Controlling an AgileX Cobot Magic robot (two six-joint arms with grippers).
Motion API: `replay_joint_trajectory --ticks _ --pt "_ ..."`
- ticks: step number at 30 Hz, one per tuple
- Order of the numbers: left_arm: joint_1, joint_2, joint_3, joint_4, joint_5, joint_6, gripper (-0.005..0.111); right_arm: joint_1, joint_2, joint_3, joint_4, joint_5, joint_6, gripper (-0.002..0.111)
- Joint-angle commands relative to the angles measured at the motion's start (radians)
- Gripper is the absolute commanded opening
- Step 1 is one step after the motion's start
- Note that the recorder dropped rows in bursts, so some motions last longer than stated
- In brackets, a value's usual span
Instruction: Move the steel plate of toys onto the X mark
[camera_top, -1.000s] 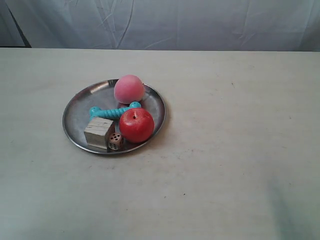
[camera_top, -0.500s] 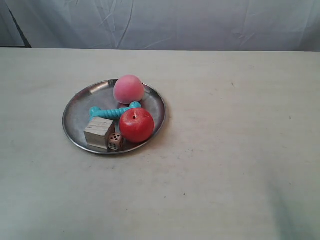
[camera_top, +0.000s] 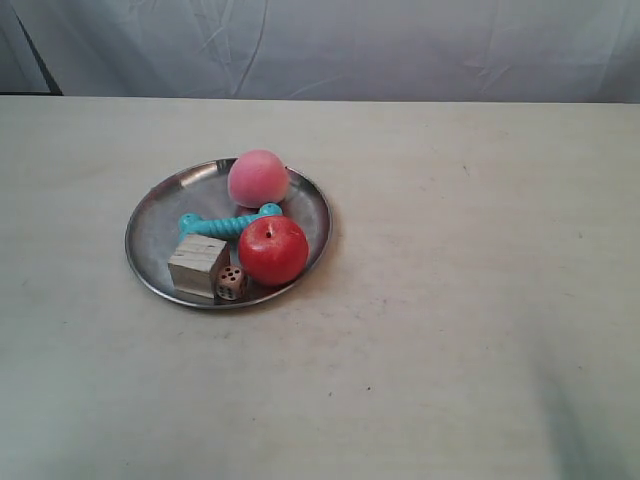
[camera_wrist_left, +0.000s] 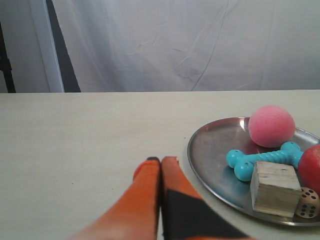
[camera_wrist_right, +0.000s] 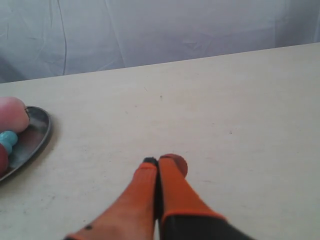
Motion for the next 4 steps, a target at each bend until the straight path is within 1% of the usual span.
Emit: replay_joint_trajectory --ticks 1,4 --pt "0.005 -0.006 0.005 0.002 -0.006 0.001 0.0 -0.005 -0.002 0.002 0.0 0.003 -0.003 0.0" --pt "0.005 -0.006 0.005 0.002 -0.006 0.001 0.0 -0.005 -0.002 0.002 0.0 0.003 -0.003 0.0"
